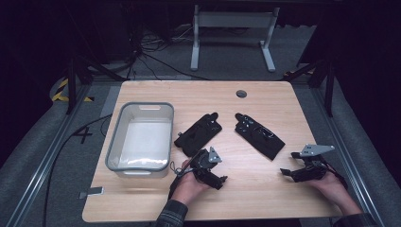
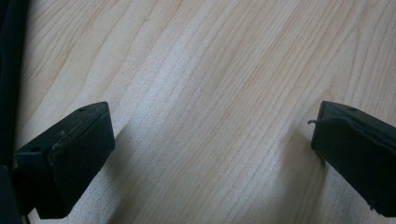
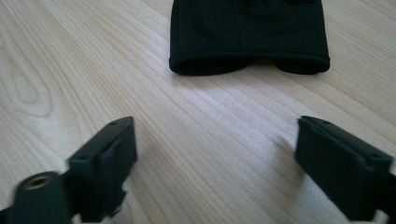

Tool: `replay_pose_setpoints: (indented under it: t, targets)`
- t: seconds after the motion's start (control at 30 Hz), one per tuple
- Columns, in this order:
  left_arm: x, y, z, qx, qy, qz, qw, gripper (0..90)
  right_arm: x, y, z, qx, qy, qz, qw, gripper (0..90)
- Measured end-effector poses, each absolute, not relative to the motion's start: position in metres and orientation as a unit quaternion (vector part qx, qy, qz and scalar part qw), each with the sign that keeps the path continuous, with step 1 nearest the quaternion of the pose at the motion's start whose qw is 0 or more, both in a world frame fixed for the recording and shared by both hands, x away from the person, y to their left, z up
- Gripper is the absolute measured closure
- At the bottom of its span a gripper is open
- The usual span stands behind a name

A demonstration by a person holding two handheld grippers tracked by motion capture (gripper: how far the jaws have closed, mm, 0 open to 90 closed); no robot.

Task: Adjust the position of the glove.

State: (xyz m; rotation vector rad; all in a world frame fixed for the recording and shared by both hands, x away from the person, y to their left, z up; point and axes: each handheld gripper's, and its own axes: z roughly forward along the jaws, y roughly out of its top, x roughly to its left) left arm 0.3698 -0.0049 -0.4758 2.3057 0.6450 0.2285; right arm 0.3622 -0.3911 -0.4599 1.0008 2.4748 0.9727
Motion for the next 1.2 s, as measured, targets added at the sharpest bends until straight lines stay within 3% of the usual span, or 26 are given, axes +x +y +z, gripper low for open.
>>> replay_pose_setpoints:
  t: [0.4, 0.47, 0.57, 0.73, 1.2]
  targets:
    - [0.37, -0.005, -0.476, 0.894, 0.25, 0.089, 0.36, 0.0, 0.371, -0.389, -0.439, 0.342, 0.855, 0.364, 0.138, 48.5]
    - [0.37, -0.005, -0.476, 0.894, 0.251, 0.089, 0.36, 0.0, 0.377, -0.387, -0.431, 0.336, 0.854, 0.375, 0.131, 62.7]
    - [0.37, -0.005, -0.476, 0.894, 0.25, 0.09, 0.361, 0.0, 0.38, -0.385, -0.428, 0.331, 0.856, 0.376, 0.13, 68.4]
    - [0.37, -0.005, -0.476, 0.894, 0.251, 0.09, 0.361, 0.0, 0.392, -0.38, -0.419, 0.323, 0.856, 0.383, 0.127, 88.9]
    - [0.37, -0.005, -0.476, 0.894, 0.251, 0.09, 0.361, 0.1, 0.431, -0.367, -0.412, 0.312, 0.859, 0.388, 0.123, 89.9]
